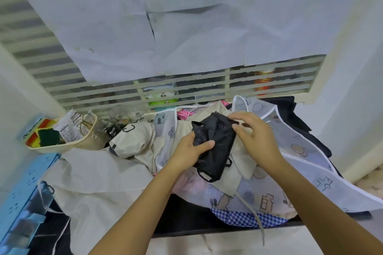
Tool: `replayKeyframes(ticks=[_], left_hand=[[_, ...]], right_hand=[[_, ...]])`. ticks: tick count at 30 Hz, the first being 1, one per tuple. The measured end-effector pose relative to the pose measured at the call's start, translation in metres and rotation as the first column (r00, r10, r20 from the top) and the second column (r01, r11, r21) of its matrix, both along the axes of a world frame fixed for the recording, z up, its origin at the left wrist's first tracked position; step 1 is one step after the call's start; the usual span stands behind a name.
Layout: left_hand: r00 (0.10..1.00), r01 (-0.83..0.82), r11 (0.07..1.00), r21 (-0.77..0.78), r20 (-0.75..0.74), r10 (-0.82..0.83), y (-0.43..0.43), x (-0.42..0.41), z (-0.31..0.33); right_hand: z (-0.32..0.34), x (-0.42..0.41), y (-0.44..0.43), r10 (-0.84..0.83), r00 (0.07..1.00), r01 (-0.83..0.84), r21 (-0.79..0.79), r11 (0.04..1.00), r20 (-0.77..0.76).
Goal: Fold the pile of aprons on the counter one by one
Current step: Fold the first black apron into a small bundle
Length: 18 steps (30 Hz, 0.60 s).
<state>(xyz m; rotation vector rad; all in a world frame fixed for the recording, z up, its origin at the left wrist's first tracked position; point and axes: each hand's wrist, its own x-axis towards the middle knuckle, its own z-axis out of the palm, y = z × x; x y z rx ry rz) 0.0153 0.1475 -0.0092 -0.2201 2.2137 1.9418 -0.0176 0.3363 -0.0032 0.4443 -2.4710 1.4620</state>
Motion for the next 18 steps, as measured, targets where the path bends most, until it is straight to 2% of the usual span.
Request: replayKeyframes(ticks=[3, 4, 7, 9, 11, 13, 16, 18], left_hand=[[0.998, -0.023, 0.994, 0.104, -0.058, 0.029, 0.006, -0.001, 0.015], [0.997, -0.027, 0.993, 0.113, -0.070, 0.035, 0.009, 0.000, 0.018], [0.998, -0.011, 0.996, 0.084, -0.054, 0.015, 0.019, 0.000, 0.024], [0.999, 0.023, 0.994, 0.103, 0.020, -0.026, 0.026, 0.000, 0.026], [0.991, 0.009, 0.971, 0.237, 0.128, -0.040, 0.033, 0.000, 0.029], [0.981, -0.008, 0.912, 0.409, 0.181, -0.073, 0.039, 0.001, 0.034], [0.971, 0.145, 0.866, 0.478, 0.101, -0.218, 0.043, 0.004, 0.040], [0.940, 0.315, 0.880, 0.356, 0.010, -0.341, 0.046, 0.005, 0.043]], right_hand=[[0.007, 0.018, 0.007, 0.051, 0.997, -0.046, -0.090, 0.995, 0.052], [0.008, 0.022, 0.009, 0.072, 0.997, -0.070, -0.074, 0.995, 0.029], [0.017, 0.029, 0.016, 0.151, 0.982, -0.132, 0.159, 0.978, -0.116], [0.019, 0.028, 0.017, 0.262, 0.957, -0.210, 0.326, 0.922, -0.125], [0.017, 0.026, 0.020, 0.329, 0.940, -0.244, 0.499, 0.832, -0.090], [0.014, 0.025, 0.026, 0.309, 0.951, -0.227, 0.598, 0.769, -0.036], [0.019, 0.025, 0.036, 0.273, 0.961, -0.250, 0.548, 0.798, 0.041], [0.026, 0.029, 0.042, 0.270, 0.960, -0.277, 0.418, 0.865, 0.077]])
